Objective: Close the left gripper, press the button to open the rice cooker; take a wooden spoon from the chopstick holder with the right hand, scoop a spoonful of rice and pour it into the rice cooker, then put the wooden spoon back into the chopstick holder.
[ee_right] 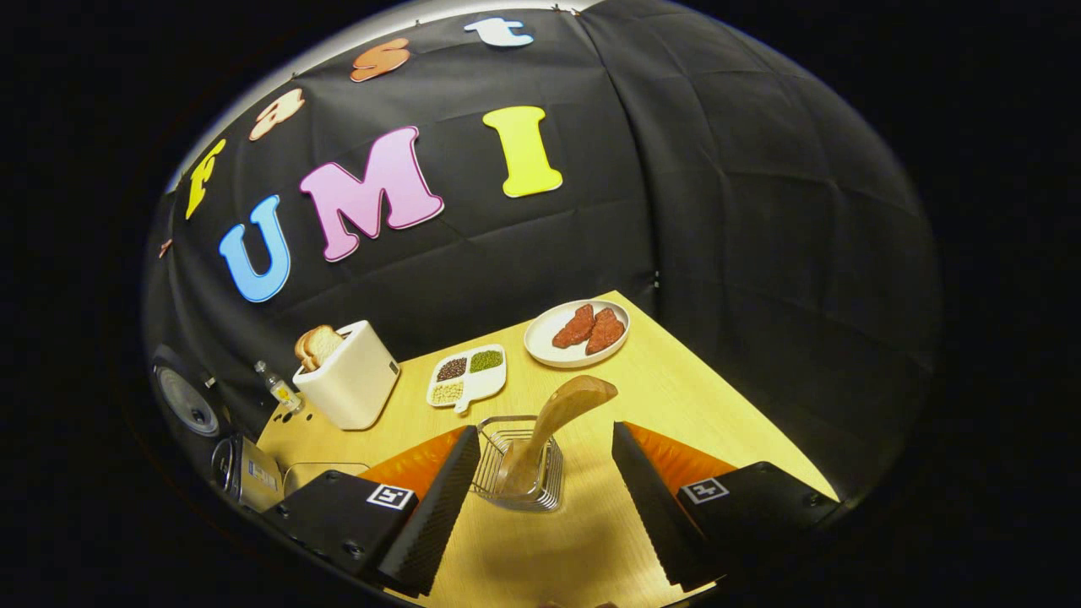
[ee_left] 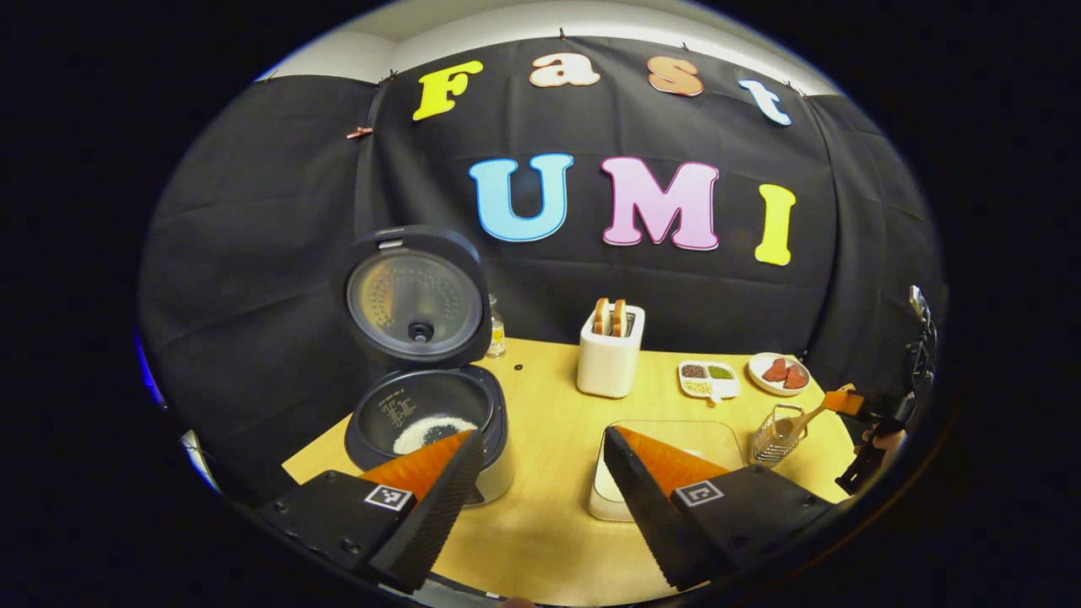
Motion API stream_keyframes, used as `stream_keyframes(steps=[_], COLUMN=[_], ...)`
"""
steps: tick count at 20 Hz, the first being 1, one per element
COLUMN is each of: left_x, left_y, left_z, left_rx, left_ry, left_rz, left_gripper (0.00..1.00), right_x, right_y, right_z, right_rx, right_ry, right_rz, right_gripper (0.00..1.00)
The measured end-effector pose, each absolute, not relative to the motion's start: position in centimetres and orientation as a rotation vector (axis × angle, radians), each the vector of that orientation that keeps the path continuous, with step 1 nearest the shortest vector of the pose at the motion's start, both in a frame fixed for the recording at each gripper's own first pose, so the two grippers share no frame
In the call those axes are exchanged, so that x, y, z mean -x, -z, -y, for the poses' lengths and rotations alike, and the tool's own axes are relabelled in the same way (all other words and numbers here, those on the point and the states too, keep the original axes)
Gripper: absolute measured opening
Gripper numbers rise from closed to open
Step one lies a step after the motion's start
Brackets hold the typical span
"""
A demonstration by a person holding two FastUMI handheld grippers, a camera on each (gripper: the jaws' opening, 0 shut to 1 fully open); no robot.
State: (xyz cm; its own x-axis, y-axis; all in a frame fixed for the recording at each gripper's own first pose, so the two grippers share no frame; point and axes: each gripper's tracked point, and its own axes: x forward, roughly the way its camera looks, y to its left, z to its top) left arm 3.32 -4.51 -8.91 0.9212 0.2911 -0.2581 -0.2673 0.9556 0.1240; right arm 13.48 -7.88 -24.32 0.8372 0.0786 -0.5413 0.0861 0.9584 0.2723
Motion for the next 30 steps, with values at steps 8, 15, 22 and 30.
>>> stream_keyframes(steps=[8, 15, 22, 30], left_x=[-2.9, -2.0, -2.1, -0.6], left_y=[10.9, 13.5, 14.0, 13.8], left_z=[4.3, 5.7, 7.0, 5.6], left_rx=[-0.045, -0.029, 0.006, 0.029], left_ry=[-0.369, -0.361, -0.335, -0.323], left_rz=[-0.339, -0.402, -0.401, -0.361], left_gripper=[0.97, 0.97, 0.97, 0.97], right_x=[-17.9, -19.6, -19.2, -19.4], right_y=[27.7, 28.1, 26.0, 16.6], right_z=[8.5, 7.9, 6.1, 3.5], right_rx=[-0.378, -0.464, -0.564, -0.475], right_ry=[0.081, 0.097, 0.063, -0.064], right_rz=[-0.607, -0.606, -0.628, -0.475], right_gripper=[0.99, 0.39, 0.19, 0.24])
